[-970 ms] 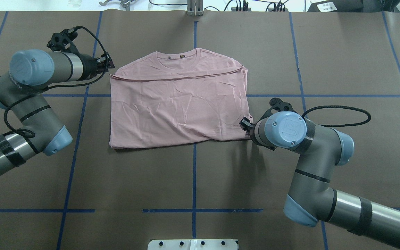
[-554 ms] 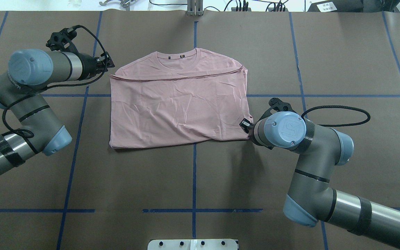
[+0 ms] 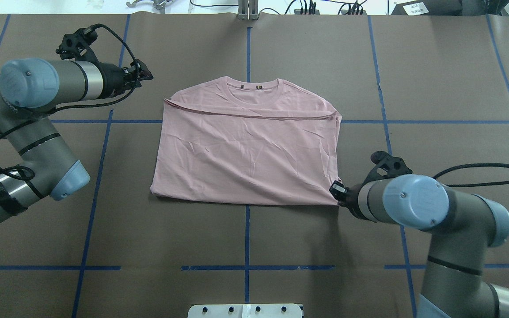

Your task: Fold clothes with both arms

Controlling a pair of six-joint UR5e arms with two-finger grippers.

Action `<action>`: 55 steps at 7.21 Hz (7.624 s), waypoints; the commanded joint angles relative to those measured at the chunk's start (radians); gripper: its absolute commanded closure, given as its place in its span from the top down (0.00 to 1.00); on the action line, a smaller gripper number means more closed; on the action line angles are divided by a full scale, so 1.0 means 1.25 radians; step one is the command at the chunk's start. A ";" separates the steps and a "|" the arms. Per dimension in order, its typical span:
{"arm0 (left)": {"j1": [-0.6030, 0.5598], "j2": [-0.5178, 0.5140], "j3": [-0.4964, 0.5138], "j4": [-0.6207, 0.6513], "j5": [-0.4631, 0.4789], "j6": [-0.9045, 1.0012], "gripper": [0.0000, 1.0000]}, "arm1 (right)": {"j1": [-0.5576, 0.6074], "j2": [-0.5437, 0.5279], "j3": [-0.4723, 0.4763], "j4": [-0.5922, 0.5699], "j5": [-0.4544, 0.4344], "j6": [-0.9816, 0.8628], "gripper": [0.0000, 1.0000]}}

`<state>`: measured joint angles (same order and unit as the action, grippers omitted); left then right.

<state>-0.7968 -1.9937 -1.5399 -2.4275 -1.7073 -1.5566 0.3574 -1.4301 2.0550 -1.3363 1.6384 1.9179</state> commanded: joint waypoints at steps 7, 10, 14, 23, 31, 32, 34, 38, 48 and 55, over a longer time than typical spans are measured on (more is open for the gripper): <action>0.119 0.058 -0.197 0.037 -0.082 -0.250 0.64 | -0.327 -0.083 0.243 -0.297 -0.080 0.035 1.00; 0.257 0.118 -0.318 0.267 -0.072 -0.300 0.73 | -0.077 0.092 0.221 -0.286 -0.082 0.024 1.00; 0.372 0.078 -0.273 0.369 -0.021 -0.324 0.73 | 0.059 0.184 0.096 -0.285 -0.068 -0.080 1.00; 0.394 0.049 -0.248 0.463 -0.002 -0.346 0.00 | 0.061 0.208 0.026 -0.283 -0.070 -0.101 1.00; 0.113 -0.213 0.063 0.323 0.107 -0.013 0.00 | 0.071 0.169 0.029 -0.143 -0.066 -0.140 1.00; 0.076 -0.283 0.206 0.231 0.107 0.017 0.00 | 0.068 0.168 0.027 -0.136 -0.070 -0.139 1.00; 0.047 -0.366 0.377 0.148 0.110 0.040 0.09 | 0.063 0.178 0.001 -0.128 -0.071 -0.156 1.00; 0.042 -0.317 0.304 0.144 0.103 0.040 0.54 | 0.047 0.236 -0.076 -0.077 -0.069 -0.162 1.00; -0.011 -0.183 0.094 0.154 -0.026 0.039 0.54 | -0.082 0.297 -0.207 -0.213 -0.030 -0.413 1.00; -0.011 -0.183 0.094 0.154 -0.025 0.037 0.54 | -0.044 0.140 -0.080 -0.264 -0.022 -0.555 1.00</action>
<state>-0.8099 -2.2227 -1.4220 -2.2350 -1.7386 -1.5109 0.2874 -1.1536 1.8721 -1.6659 1.6111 1.2800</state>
